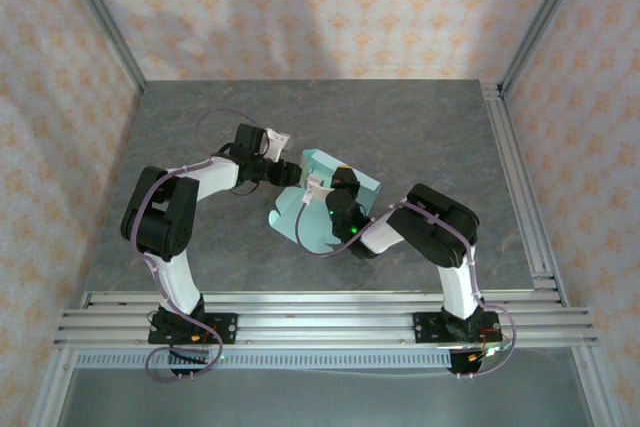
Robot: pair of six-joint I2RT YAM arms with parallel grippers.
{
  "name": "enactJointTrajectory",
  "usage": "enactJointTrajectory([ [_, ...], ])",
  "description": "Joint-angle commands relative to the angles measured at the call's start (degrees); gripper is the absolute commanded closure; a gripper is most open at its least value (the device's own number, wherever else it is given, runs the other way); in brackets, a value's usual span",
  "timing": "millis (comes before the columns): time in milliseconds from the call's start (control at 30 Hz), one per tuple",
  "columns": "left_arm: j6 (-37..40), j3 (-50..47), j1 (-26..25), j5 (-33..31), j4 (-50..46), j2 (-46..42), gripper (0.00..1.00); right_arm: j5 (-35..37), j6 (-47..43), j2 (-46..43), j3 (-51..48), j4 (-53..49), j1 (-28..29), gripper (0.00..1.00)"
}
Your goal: Fold the paper box
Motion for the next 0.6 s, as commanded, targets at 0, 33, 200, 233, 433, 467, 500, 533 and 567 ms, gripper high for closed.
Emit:
enactJointTrajectory([
  [0,1.68,-0.46,-0.35,-0.22,-1.24,-2.20,0.46,0.26,-2.97,2.28,0.65,-0.64,0.43,1.00],
  [33,1.74,-0.46,-0.37,-0.28,-1.30,-2.19,0.46,0.57,-3.69,2.62,0.95,-0.25,0.48,1.00],
  [200,2.83,-0.25,-0.66,-1.18,-1.55,-1.94,0.46,1.59,-7.06,5.22,1.71,4.58,1.19,1.00],
  [233,3.39,-0.16,-0.83,-1.43,-1.77,-1.94,0.46,1.66,-7.46,5.74,1.80,5.20,1.56,1.00],
  [433,5.20,-0.11,-1.47,-1.78,-1.79,-1.83,0.46,2.34,-8.77,7.65,1.58,9.08,2.58,1.00],
  [467,5.37,-0.02,-1.52,-1.89,-1.77,-1.80,0.46,2.36,-8.64,7.36,1.39,9.30,2.58,1.00],
  [500,5.59,0.07,-1.73,-2.06,-1.96,-1.81,0.46,2.39,-8.35,6.91,1.12,9.17,2.61,1.00],
  [533,5.73,0.32,-1.97,-2.51,-2.21,-1.68,0.47,2.36,-8.03,6.28,0.73,8.78,2.60,1.00],
  [567,5.86,0.62,-2.19,-3.04,-2.54,-1.52,0.47,2.25,-7.68,5.79,0.43,8.64,2.58,1.00],
])
